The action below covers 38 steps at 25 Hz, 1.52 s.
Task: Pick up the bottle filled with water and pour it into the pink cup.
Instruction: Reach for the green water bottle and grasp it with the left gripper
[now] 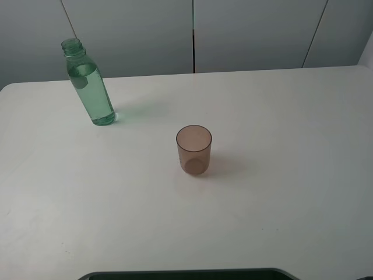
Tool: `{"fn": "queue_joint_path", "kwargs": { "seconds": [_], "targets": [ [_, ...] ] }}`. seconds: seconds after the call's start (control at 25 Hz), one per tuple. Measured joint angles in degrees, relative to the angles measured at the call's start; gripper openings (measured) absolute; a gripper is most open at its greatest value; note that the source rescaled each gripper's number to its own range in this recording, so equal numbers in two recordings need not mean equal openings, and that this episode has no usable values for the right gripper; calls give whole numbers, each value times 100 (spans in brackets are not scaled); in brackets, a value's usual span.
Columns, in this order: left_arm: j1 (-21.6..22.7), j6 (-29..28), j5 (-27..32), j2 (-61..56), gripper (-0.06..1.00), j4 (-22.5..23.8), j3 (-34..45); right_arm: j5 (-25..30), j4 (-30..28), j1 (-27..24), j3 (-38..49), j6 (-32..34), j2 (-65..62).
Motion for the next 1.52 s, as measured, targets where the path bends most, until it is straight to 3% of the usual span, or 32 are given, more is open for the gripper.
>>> {"fn": "queue_joint_path", "kwargs": {
  "seconds": [1.52],
  "targets": [
    [0, 97, 0, 0, 98, 81, 0, 0, 0, 0, 0, 0, 0]
  ]
}}
